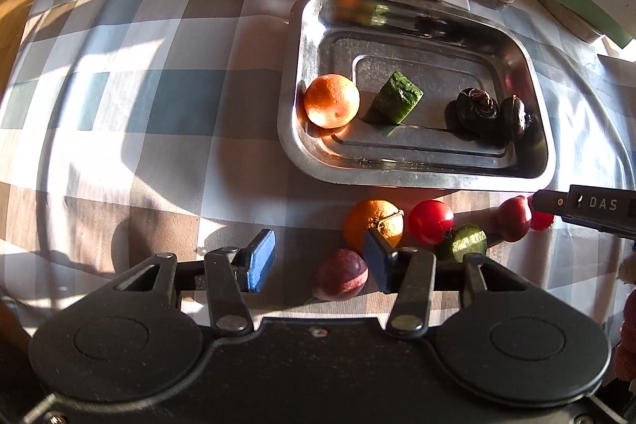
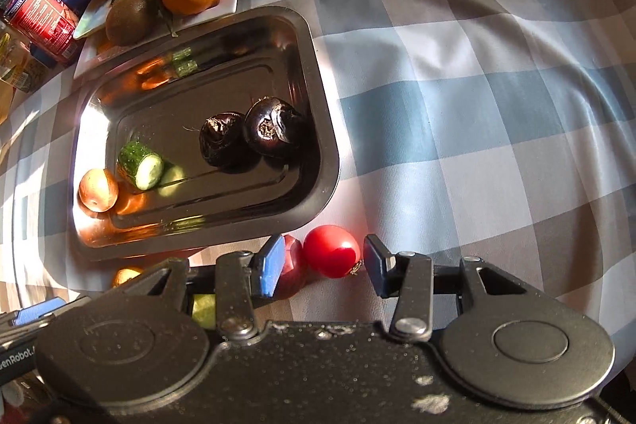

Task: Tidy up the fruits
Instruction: 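Move the left gripper to the pale red apple while the right gripper approaches a red tomato, then grasp the pale red apple with the left gripper while the right gripper grasps the tomato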

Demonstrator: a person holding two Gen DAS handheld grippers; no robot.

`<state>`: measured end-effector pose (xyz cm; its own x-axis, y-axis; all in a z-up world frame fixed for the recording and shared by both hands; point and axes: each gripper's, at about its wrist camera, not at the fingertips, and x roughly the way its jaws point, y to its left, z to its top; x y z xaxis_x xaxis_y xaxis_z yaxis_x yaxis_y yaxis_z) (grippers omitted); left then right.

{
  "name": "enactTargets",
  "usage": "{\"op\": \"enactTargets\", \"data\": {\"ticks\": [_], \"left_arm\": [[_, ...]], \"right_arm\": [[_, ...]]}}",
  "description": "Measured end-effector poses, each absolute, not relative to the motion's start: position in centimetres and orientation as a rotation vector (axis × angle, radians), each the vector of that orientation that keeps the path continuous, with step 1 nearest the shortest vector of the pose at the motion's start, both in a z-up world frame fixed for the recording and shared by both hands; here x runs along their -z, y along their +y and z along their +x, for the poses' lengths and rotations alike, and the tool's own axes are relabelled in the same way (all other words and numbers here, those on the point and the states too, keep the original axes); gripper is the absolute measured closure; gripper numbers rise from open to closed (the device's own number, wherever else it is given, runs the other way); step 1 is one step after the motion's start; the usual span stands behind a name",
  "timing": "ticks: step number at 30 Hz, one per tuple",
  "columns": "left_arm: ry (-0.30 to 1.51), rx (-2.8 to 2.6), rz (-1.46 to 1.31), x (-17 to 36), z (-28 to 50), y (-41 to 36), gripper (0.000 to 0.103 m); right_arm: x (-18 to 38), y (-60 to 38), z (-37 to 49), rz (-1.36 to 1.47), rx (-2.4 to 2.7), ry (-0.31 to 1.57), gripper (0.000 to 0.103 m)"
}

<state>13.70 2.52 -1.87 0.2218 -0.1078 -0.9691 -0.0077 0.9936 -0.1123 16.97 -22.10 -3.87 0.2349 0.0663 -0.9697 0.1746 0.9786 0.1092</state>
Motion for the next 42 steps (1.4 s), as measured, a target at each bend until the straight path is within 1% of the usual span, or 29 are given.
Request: {"op": "enactTargets", "data": {"ticks": [7,13,18,24,32,40,41,42], "left_arm": [[1.351,0.076,-0.104,2.0,13.5,2.6,0.046],[1.355,0.086,-0.098,2.1,13.3,2.3,0.046],[1.356,0.093,-0.086,2.2,13.1,2.0,0.046],[1.371,0.095,-0.076,2.7,12.8,1.8,0.046],[1.376,0.112,-0.064,2.9,12.6,1.3,0.046],[1.386,0.114,-0.062,3.2,12.5,1.2,0.046],[1.384,0.117,-0.060,3.2,12.5,1.2,0.046],[1.383,0.119,-0.059,3.2,12.5,1.2,0.046]], "right_arm": [[4.1,-23.6,17.0,0.192,0.115,1.327,0.057],[2.9,-25.8,16.3,0.148,0.211,1.305,0.057],[2.2,-26.0,16.1,0.224,0.164,1.267,0.057],[3.6,-23.7,16.8,0.204,0.094,1.301,0.057],[4.6,-23.7,16.9,0.245,0.073,1.324,0.057],[5.2,-23.0,17.1,0.260,0.047,1.347,0.059],[5.4,-23.3,17.1,0.288,0.050,1.352,0.060],[5.5,-23.6,17.1,0.313,0.049,1.353,0.065]]}}
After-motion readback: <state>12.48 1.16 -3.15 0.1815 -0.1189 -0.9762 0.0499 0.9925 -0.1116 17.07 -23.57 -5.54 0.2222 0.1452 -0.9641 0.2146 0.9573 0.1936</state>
